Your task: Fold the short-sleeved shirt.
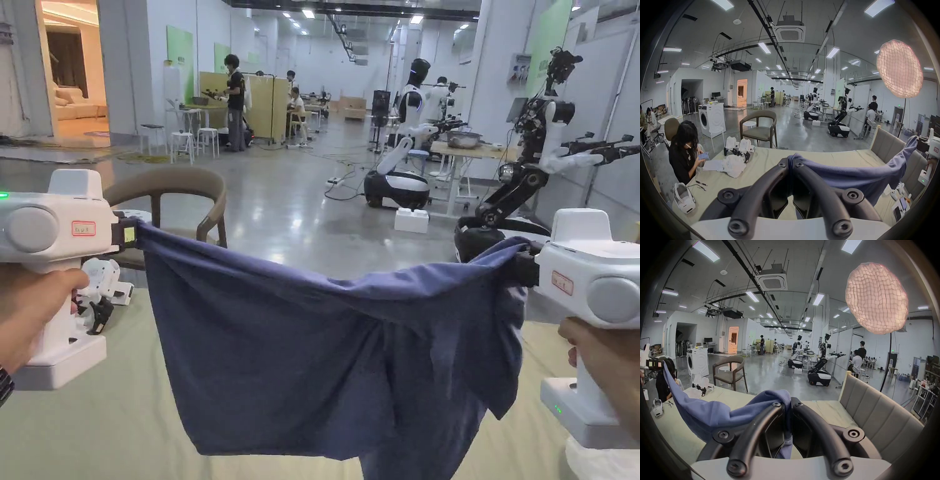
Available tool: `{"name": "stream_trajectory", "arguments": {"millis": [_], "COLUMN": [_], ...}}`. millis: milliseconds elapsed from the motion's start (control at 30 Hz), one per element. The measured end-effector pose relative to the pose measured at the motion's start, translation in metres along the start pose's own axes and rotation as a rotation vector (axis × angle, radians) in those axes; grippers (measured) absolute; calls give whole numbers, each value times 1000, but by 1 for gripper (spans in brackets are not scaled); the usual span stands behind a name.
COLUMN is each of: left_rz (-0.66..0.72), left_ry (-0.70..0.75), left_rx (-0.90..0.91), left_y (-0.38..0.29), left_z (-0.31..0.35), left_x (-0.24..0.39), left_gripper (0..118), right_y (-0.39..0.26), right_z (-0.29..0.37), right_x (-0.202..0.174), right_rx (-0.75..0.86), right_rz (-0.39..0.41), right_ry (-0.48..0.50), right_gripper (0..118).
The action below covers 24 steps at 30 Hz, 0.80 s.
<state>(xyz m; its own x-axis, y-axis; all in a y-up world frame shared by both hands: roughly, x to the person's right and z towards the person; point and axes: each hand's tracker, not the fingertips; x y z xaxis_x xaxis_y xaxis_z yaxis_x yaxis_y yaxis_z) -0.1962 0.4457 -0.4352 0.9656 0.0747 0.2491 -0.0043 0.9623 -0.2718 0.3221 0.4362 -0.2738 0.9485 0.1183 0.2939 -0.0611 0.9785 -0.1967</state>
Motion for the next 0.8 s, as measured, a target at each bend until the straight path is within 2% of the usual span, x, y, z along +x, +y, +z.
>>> {"name": "stream_trajectory", "arguments": {"millis": [100, 233, 367, 433, 600, 800], "left_rz": [-3, -11, -17, -22, -46, -47], "left_ry": [18, 41, 59, 62, 67, 64], "left_rx": [10, 31, 49, 54, 33, -59], "left_y": [23, 47, 61, 62, 31, -56], "left_z": [-12, -29, -43, -52, -61, -59], "left_x": [1, -2, -2, -3, -2, -10], "left_gripper": [0, 0, 0, 0, 0, 0], "right_y": [21, 50, 66, 65, 32, -47], "right_z": [-15, -38, -54, -61, -69, -70], "right_x": [-2, -2, -3, -1, -7, -14], "right_rx": [19, 38, 63, 61, 44, -79], "right_rz": [37, 37, 69, 37, 50, 82], "right_ry": [-24, -35, -67, -66, -54, -26], "right_gripper": [4, 4, 4, 4, 4, 4]}}
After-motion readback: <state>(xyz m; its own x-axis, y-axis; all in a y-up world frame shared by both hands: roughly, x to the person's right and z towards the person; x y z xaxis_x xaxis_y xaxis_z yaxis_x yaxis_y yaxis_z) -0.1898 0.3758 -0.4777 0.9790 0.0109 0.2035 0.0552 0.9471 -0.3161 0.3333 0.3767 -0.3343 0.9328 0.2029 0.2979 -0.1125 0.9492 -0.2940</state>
